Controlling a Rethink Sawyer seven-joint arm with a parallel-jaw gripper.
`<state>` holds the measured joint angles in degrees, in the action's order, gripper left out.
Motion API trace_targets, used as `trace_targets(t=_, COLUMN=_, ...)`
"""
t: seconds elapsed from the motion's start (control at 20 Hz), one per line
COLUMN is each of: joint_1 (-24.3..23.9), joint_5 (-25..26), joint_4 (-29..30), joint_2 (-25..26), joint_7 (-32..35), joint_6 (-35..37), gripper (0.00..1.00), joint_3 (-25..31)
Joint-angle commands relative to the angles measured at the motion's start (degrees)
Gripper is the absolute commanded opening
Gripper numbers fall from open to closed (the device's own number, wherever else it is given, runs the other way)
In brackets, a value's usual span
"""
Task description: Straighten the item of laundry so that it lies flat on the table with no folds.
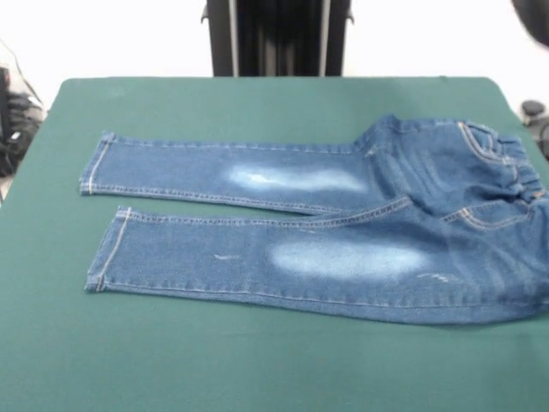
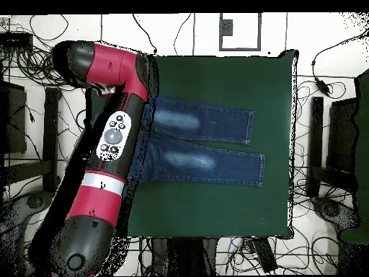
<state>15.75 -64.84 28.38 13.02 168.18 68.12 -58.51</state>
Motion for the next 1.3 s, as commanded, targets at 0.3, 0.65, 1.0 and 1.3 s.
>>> trace_targets(t=0.3, joint_1=-1.7, joint_5=11.7, joint_4=11.1, joint_2=-15.1, joint_7=-16.4, joint_6=3.7, gripper=1.0, joint_3=16.2)
trace_targets(t=0.65, joint_1=-4.3, joint_5=20.7, joint_4=11.3, joint_2=-14.4, joint_7=-20.5, joint_6=-2.0, gripper=1.0, joint_3=19.2)
trace_targets(t=1.0, joint_1=-6.2, joint_5=29.6, joint_4=12.4, joint_2=-14.6, joint_7=-27.2, joint_6=-8.2, gripper=1.0, joint_3=22.6)
trace_targets(t=1.3, joint_1=-8.6, joint_5=37.4, joint_4=13.9, joint_2=-15.9, joint_7=-33.6, joint_6=-12.0, gripper=1.0, joint_3=27.7)
